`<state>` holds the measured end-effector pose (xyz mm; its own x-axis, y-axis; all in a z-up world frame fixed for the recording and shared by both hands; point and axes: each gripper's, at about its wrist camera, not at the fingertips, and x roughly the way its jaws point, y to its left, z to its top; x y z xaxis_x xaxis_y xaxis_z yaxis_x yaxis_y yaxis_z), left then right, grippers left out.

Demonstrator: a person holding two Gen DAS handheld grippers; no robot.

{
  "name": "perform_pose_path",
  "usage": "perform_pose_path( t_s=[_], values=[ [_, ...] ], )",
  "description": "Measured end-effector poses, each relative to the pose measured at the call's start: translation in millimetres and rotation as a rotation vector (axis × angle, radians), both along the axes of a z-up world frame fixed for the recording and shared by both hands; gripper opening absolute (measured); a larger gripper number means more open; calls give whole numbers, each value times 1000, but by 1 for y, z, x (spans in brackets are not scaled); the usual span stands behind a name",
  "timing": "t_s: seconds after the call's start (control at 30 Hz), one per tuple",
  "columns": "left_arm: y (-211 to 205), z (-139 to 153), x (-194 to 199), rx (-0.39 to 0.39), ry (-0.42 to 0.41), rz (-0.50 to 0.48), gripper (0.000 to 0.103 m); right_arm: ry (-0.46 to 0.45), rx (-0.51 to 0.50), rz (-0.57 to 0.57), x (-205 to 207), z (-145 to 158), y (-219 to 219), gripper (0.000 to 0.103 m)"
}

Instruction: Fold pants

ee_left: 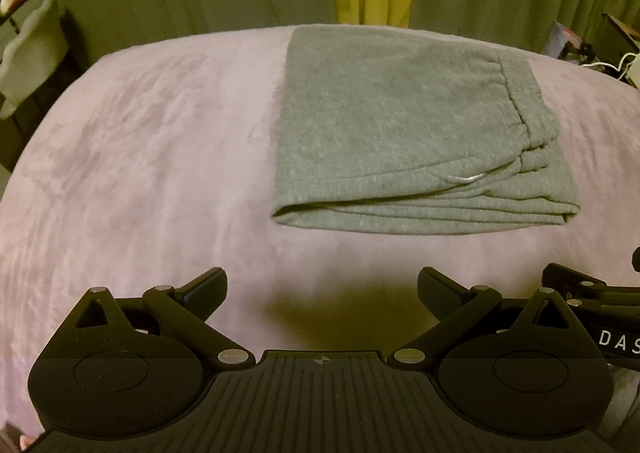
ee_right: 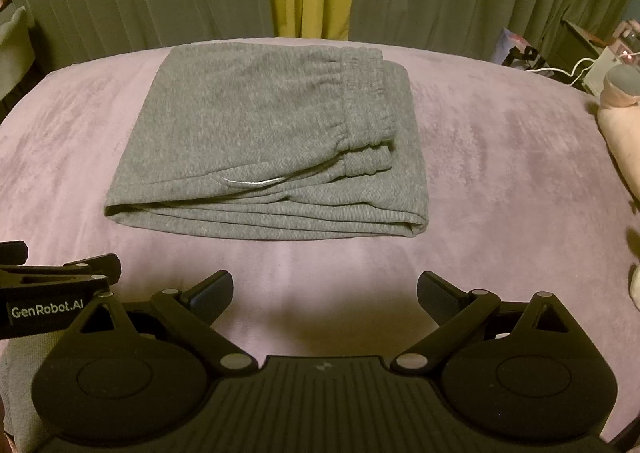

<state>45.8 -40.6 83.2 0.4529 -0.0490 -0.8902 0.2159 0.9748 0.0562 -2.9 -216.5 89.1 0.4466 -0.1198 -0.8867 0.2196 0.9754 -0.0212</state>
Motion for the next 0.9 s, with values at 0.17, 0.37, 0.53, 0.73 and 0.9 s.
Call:
perform_pose_path(
  t_s=[0.17,0.37,0.53,0.73,0.9],
  values=[
    [2,1,0,-24,-3,4,103,0,0,0,1,-1,-1,99],
    [1,0,2,-11,-13,10,103,0,-1,0,1,-1,0,99],
    [2,1,1,-24,-14,2,103,0,0,1,1,-2,-1,99],
    [3,2,-1,-38,-34,-3,103,0,-3,2,1,-3,-1,99],
    [1,2,-3,-1,-67,5,103,2,-3,-1,2,-4,-2,99]
  ],
)
